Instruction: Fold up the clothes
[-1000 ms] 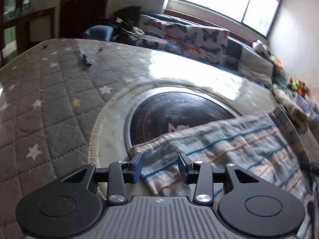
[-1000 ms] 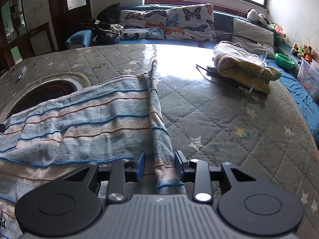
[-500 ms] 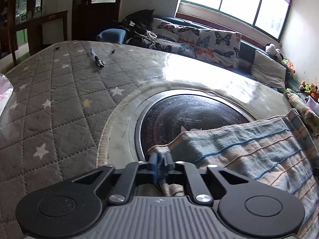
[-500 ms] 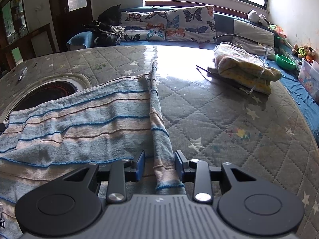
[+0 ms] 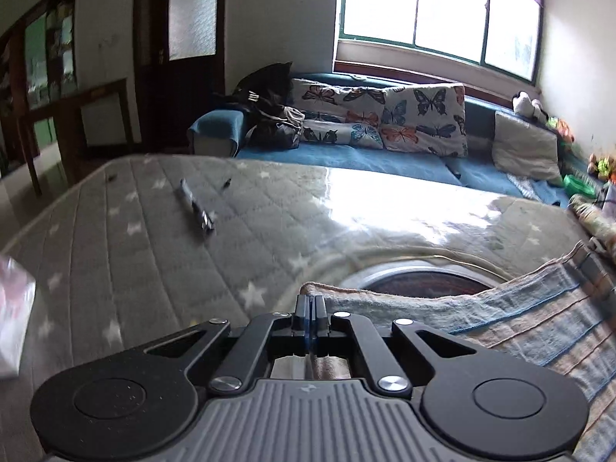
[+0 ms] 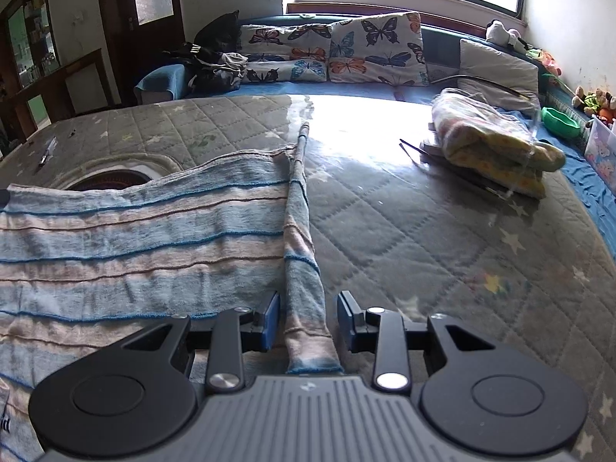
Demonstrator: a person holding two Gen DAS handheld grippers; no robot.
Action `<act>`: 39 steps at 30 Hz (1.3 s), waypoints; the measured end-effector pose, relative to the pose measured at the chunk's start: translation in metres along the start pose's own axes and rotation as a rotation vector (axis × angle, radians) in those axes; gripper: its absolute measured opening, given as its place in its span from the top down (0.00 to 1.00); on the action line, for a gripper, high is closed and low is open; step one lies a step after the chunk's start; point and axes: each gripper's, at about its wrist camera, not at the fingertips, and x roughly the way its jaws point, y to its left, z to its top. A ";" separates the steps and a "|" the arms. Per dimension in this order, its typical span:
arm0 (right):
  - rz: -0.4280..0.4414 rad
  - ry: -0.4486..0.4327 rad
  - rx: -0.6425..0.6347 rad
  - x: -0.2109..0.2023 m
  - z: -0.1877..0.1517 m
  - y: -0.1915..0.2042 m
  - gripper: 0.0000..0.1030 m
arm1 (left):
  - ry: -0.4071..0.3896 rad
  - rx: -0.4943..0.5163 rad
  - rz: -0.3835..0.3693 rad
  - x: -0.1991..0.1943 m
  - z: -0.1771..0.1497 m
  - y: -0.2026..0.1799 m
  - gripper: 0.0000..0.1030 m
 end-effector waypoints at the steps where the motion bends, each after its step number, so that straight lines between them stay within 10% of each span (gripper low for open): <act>1: 0.000 0.000 0.001 0.003 0.002 0.001 0.68 | -0.002 0.007 0.007 0.005 0.003 0.001 0.99; 17: -0.021 -0.049 0.147 0.008 0.015 -0.033 0.64 | 0.092 0.035 0.019 0.042 -0.007 0.019 0.91; 21: -0.019 -0.066 0.134 -0.011 0.013 -0.033 0.64 | 0.074 0.017 -0.001 0.018 -0.008 0.024 0.52; 39: 0.139 -0.016 -0.105 -0.102 -0.083 0.048 0.64 | 0.038 0.219 -0.289 -0.132 -0.099 -0.058 0.12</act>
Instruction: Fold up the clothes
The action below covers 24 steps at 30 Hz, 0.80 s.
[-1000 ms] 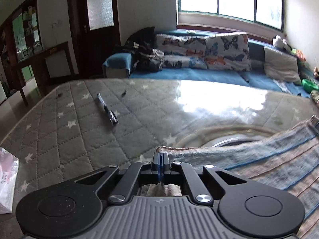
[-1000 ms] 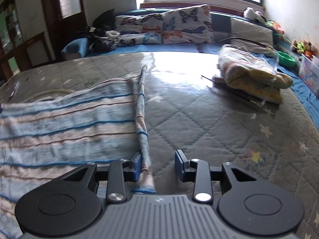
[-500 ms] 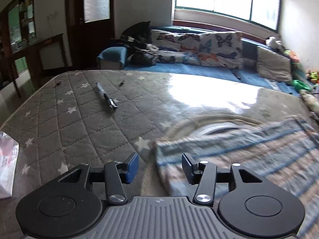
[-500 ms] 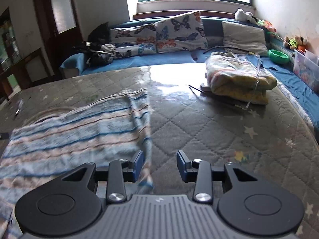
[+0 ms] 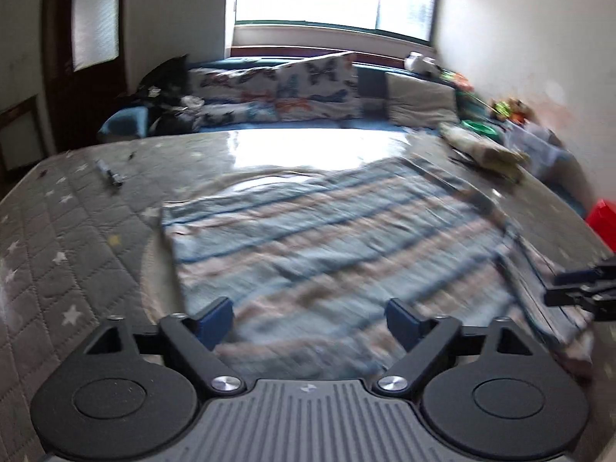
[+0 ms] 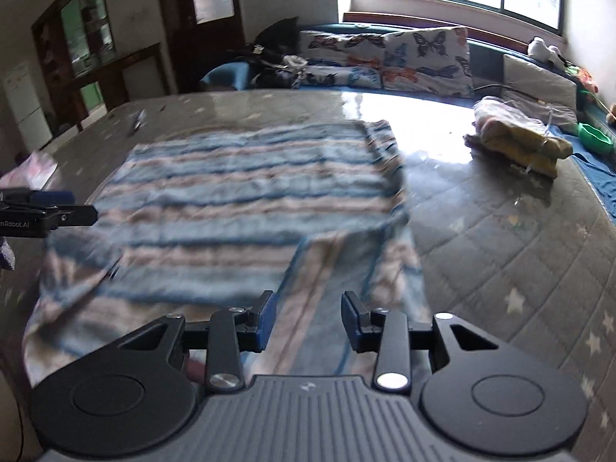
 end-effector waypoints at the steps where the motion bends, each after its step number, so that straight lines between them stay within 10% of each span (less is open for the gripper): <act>1: -0.001 0.001 -0.014 -0.001 -0.004 0.005 0.64 | -0.005 0.022 0.001 -0.003 -0.004 -0.008 0.09; 20: -0.319 -0.063 -0.076 -0.012 -0.026 -0.020 0.50 | 0.015 0.156 0.134 0.005 -0.053 -0.039 0.06; 24: -0.209 -0.081 -0.030 -0.022 -0.026 -0.019 0.51 | 0.011 0.154 0.147 0.005 -0.057 -0.039 0.06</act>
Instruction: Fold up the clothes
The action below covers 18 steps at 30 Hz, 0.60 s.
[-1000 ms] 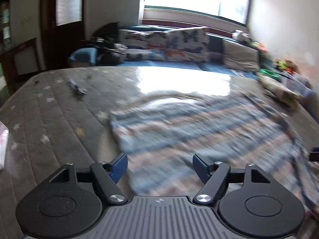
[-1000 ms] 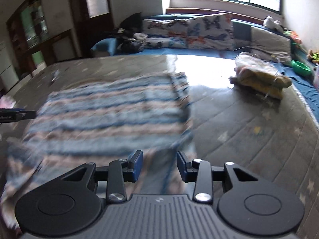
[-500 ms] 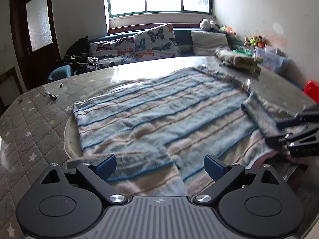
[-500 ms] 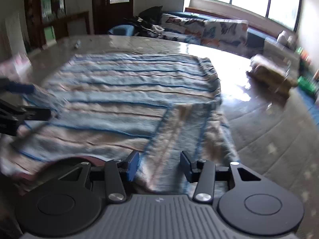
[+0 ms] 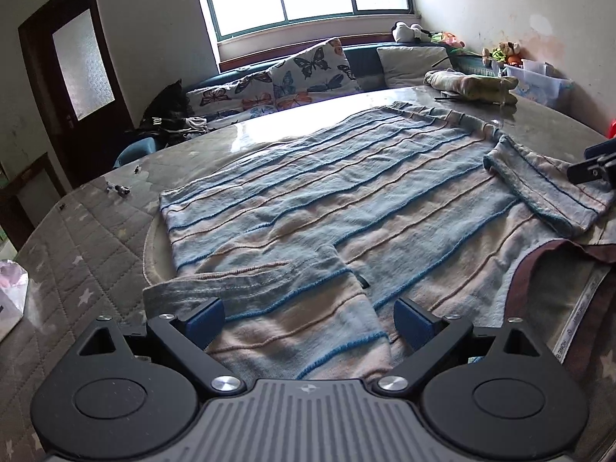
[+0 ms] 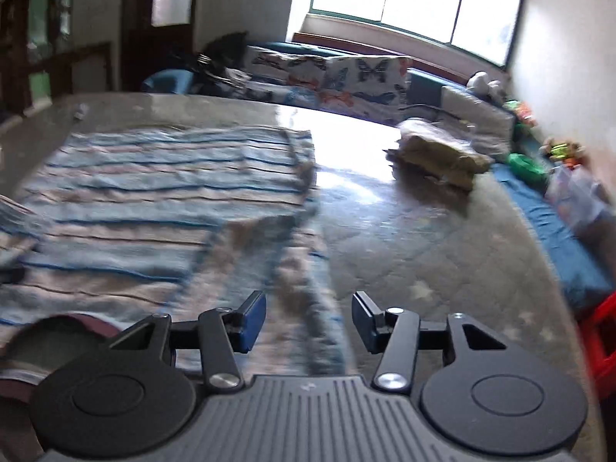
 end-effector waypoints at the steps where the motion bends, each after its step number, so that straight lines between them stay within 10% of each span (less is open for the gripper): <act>1: 0.032 -0.002 -0.009 -0.001 0.000 0.007 0.51 | 0.000 -0.004 0.002 0.000 0.000 0.000 0.06; 8: 0.122 0.007 -0.112 0.007 -0.004 0.052 0.52 | 0.004 -0.011 0.068 -0.005 -0.005 0.005 0.06; 18: -0.167 -0.016 -0.215 0.003 -0.013 0.039 0.50 | 0.025 -0.082 0.200 -0.020 -0.024 0.029 0.05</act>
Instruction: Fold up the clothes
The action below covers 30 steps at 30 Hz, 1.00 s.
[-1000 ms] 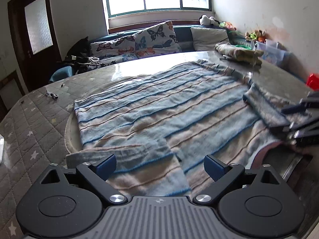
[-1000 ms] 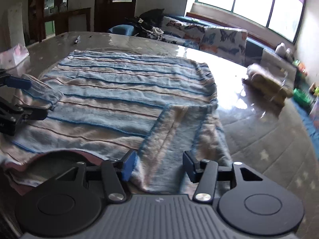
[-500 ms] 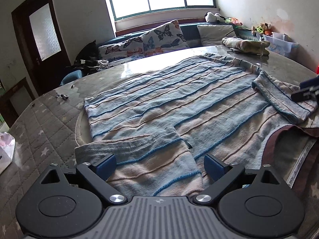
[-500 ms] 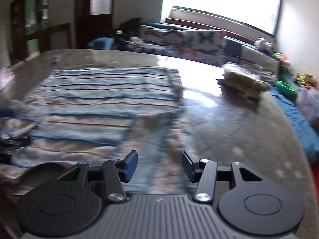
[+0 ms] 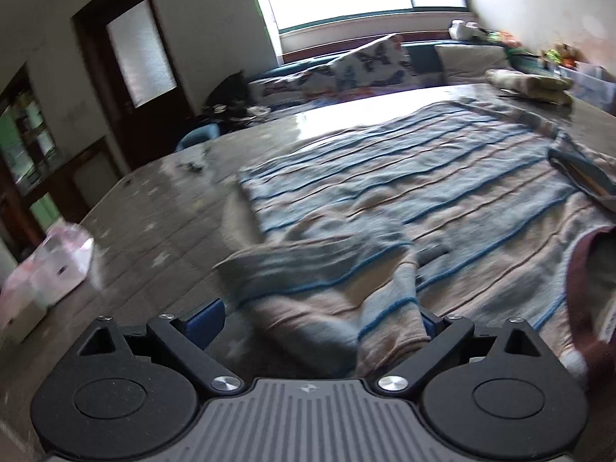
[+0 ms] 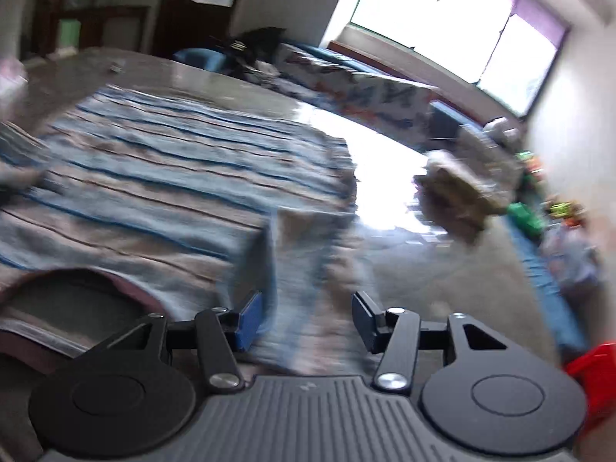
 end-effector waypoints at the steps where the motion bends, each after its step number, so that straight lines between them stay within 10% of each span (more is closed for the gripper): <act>1: -0.032 0.009 0.010 0.001 -0.003 -0.008 0.50 | 0.003 -0.010 0.015 -0.001 -0.002 0.003 0.05; 6: -0.062 0.022 0.102 -0.002 -0.010 -0.038 0.51 | 0.006 -0.040 0.079 -0.005 -0.009 0.015 0.05; 19: 0.233 -0.059 0.024 -0.010 0.012 0.028 0.51 | 0.039 -0.163 0.233 -0.021 -0.028 0.037 0.05; 30: 0.006 -0.004 -0.016 -0.006 -0.004 0.004 0.50 | 0.034 -0.184 0.259 -0.028 -0.038 0.047 0.05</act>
